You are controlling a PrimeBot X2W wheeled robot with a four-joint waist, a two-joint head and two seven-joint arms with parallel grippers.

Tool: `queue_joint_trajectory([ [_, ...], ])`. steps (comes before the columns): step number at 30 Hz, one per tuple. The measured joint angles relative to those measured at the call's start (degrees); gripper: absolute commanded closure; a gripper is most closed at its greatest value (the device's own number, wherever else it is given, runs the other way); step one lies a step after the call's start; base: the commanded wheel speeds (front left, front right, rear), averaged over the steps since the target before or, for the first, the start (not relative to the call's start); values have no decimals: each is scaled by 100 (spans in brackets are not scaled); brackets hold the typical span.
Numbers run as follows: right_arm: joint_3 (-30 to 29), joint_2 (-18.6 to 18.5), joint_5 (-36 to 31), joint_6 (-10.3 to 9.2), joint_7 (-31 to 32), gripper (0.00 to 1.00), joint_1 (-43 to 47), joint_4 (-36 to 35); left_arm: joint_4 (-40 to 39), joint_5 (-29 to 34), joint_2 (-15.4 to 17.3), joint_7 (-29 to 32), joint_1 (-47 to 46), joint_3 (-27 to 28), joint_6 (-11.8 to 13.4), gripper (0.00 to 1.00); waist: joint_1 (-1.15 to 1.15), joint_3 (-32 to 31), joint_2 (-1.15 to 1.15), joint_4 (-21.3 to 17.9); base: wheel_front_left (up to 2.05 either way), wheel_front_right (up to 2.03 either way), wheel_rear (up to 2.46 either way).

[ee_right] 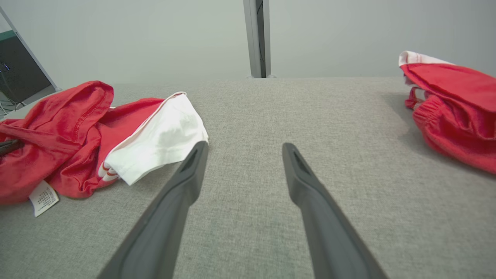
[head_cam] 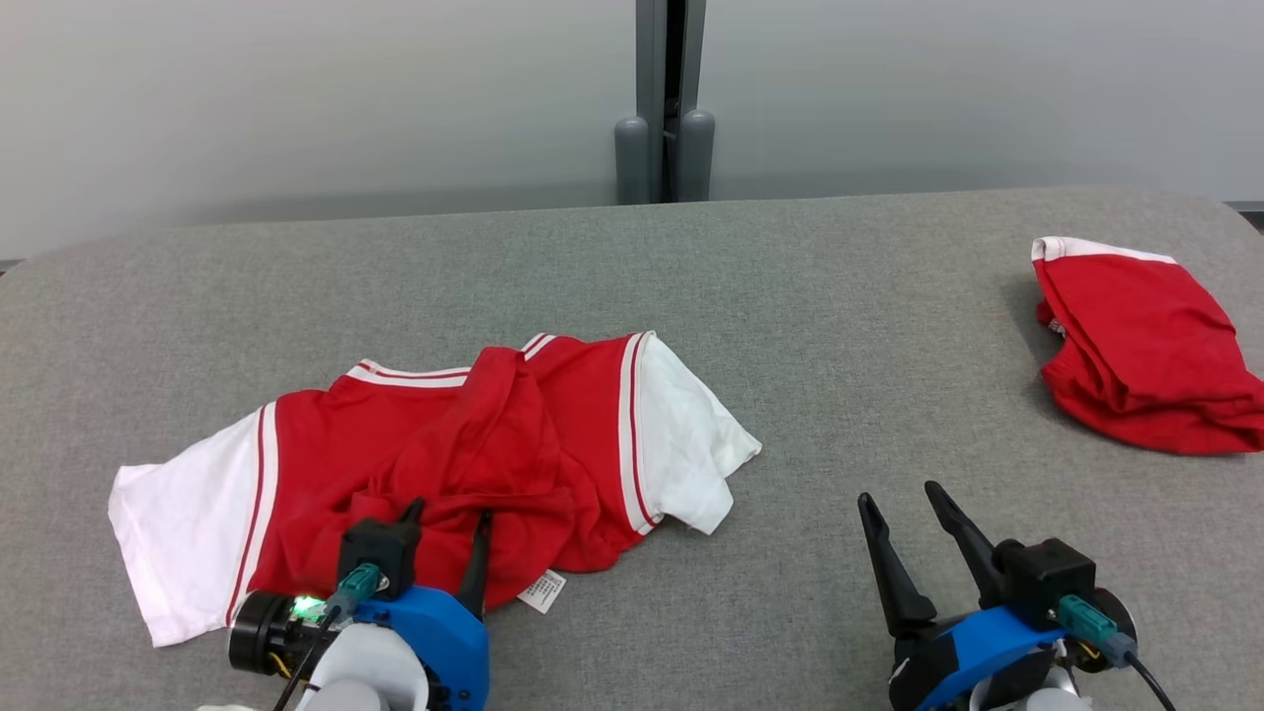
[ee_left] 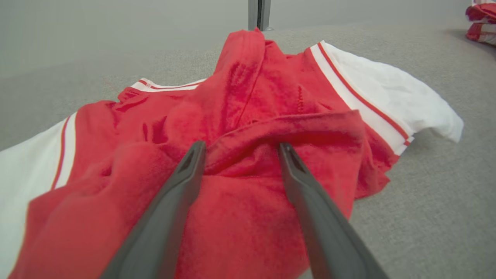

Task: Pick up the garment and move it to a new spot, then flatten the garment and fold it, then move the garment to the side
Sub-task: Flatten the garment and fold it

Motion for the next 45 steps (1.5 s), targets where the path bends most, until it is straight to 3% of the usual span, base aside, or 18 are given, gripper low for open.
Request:
queue_joint_trajectory([
  [8, 70, 0, 45, 0, -1, 0, 29, 43, 328, 308, 146, 469, -285, -350, -35, 0, 0, -32, 0, -52, 0, 0, 0],
  [9, 87, 0, 45, 0, -2, 0, 29, 48, 358, 310, 135, 499, -319, -368, -33, 51, 0, -36, 0, -61, 0, 0, 0],
  [11, 112, 0, 54, 0, -4, 0, 29, 60, 385, 350, 107, 543, -392, -444, -40, 100, 0, -46, 0, -82, 0, 0, 0],
  [25, -108, 2, 81, 0, -75, 0, 29, 159, -146, 495, -268, 9, -1130, -902, -84, 100, 0, -126, 0, -282, 0, 0, 0],
  [28, -374, 0, 33, 0, -98, 0, 22, 171, -424, 545, -386, -96, -1479, -1171, -132, 100, 0, -129, 0, -300, 0, 0, 0],
  [32, -706, -2, -59, 0, -124, 0, -35, 200, -512, 489, -483, -27, -1691, -1930, -285, 100, 1, -129, 0, -369, 0, 0, 0],
  [33, -756, -1, -68, 0, -125, 0, -43, 208, -466, 410, -489, 32, -1671, -2172, -324, 82, 1, -124, 0, -403, 0, 0, 0],
  [34, -793, -1, -82, 0, -127, 0, -45, 218, -469, 277, -482, 74, -1633, -2481, -356, 45, 1, -114, 0, -442, 0, 0, 0],
  [35, -836, 0, -83, 0, -133, 0, -48, 227, -489, 125, -485, 119, -1582, -2788, -386, 0, 1, -104, 0, -480, 0, 0, 0],
  [40, -1021, -2, -132, 0, -153, 0, -82, 248, -619, -760, -502, 357, -1230, -3950, -448, 0, 0, -29, 0, -591, 0, 0, 0],
  [45, -1134, -2, -175, 0, -158, 0, -81, 247, -636, -909, -502, 191, -1424, -4131, -304, 0, 1, 10, 0, -568, 0, 0, 0],
])
